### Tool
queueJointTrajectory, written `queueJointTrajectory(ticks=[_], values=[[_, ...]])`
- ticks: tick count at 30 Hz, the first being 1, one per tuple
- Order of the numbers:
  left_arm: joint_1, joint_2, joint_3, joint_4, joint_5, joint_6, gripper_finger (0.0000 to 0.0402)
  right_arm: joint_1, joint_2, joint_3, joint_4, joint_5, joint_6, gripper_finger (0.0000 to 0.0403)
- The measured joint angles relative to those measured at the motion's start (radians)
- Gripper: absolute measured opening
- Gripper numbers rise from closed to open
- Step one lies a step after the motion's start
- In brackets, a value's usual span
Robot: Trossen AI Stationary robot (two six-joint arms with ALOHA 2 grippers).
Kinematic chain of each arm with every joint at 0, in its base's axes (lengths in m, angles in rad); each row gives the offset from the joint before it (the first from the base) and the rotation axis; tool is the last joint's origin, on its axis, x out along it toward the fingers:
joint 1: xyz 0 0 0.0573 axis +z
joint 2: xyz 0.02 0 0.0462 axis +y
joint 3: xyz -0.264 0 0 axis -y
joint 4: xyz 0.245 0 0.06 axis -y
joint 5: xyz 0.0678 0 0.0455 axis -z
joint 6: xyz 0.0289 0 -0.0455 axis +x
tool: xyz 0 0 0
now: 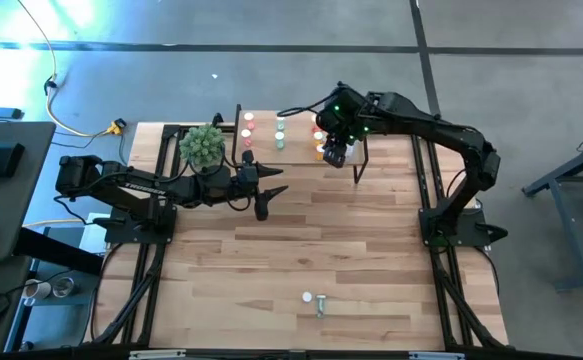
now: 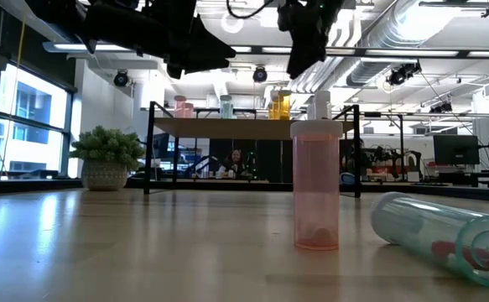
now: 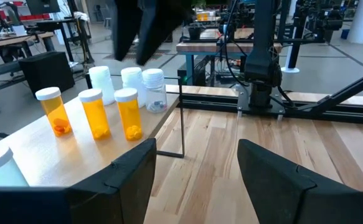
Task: Pick and place medicine bottles onto shelf by color
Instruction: Put the orange pill bottle on the shelf aligned with the other orange pill bottles
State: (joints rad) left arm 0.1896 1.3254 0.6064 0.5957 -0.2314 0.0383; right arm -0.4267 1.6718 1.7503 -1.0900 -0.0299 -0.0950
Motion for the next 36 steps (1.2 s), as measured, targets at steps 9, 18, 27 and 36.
queueJointTrajectory(ticks=[9, 18, 27, 36], values=[[0.0, 0.0, 0.0, 0.0, 0.0, 0.0, 0.0214, 0.0, 0.0, -0.091, 0.0, 0.106, -0.04, 0.0158], [0.0, 0.0, 0.0, 0.0, 0.0, 0.0, 0.0214, 0.0, 0.009, -0.098, 0.033, 0.151, -0.035, 0.0158], [0.0, 0.0, 0.0, -0.001, 0.0, 0.0, 0.0214, 0.0, 0.038, -0.098, 0.04, 0.15, -0.033, 0.0158], [0.0, 0.0, 0.0, -0.002, 0.0, 0.0, 0.0214, 0.0, 0.039, -0.098, 0.052, 0.148, -0.033, 0.0158]])
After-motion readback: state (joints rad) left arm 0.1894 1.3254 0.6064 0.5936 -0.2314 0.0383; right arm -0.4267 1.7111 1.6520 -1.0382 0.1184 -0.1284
